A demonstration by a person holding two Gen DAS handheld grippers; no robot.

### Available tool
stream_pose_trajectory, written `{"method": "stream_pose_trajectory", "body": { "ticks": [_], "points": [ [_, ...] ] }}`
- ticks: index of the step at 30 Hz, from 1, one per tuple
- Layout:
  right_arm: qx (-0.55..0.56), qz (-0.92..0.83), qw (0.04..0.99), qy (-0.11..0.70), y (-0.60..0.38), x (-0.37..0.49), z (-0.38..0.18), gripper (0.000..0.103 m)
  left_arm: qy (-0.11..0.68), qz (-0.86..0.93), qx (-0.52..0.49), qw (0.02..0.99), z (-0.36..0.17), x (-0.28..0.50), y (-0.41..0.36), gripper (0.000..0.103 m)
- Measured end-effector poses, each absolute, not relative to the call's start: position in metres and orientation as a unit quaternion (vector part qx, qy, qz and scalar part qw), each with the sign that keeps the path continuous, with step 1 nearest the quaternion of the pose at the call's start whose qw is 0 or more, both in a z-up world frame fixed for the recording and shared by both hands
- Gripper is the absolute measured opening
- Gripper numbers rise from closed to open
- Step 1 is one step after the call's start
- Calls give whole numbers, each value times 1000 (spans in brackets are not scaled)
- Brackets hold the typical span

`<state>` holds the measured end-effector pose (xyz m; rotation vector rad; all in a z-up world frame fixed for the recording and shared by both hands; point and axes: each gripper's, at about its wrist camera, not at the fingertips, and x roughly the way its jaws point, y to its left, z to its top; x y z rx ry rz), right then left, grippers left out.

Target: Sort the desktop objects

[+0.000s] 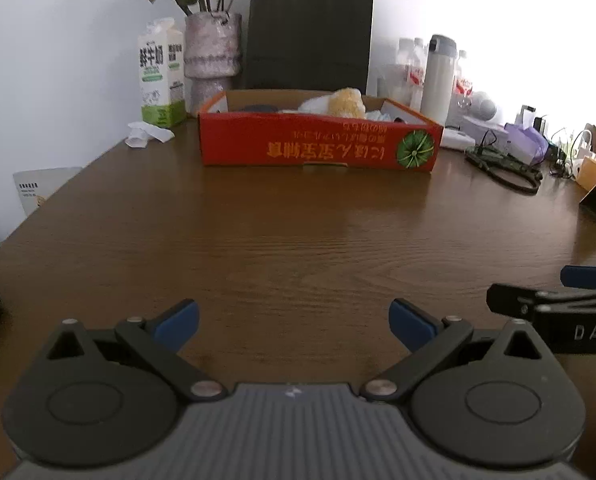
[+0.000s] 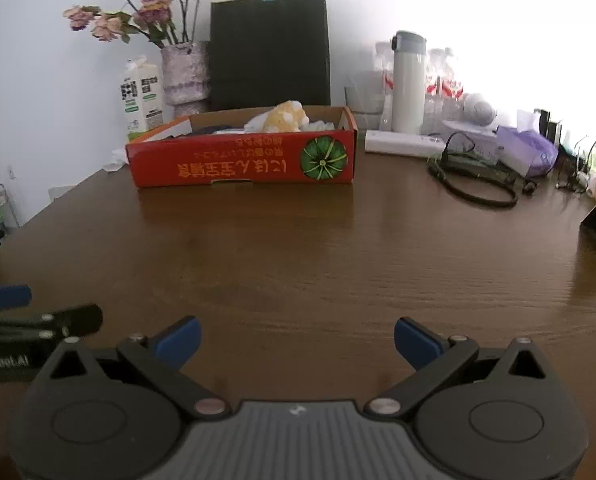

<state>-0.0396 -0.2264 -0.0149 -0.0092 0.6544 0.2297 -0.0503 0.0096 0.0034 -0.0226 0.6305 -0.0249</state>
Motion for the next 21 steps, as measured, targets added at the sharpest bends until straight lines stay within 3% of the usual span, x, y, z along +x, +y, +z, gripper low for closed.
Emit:
{"method": "stream_pose_trajectory", "body": {
  "ticks": [21],
  "points": [
    [-22,95,934,344,-209,2,-32,103,345,0,3,938,-10,-5,6,103]
  ]
}}
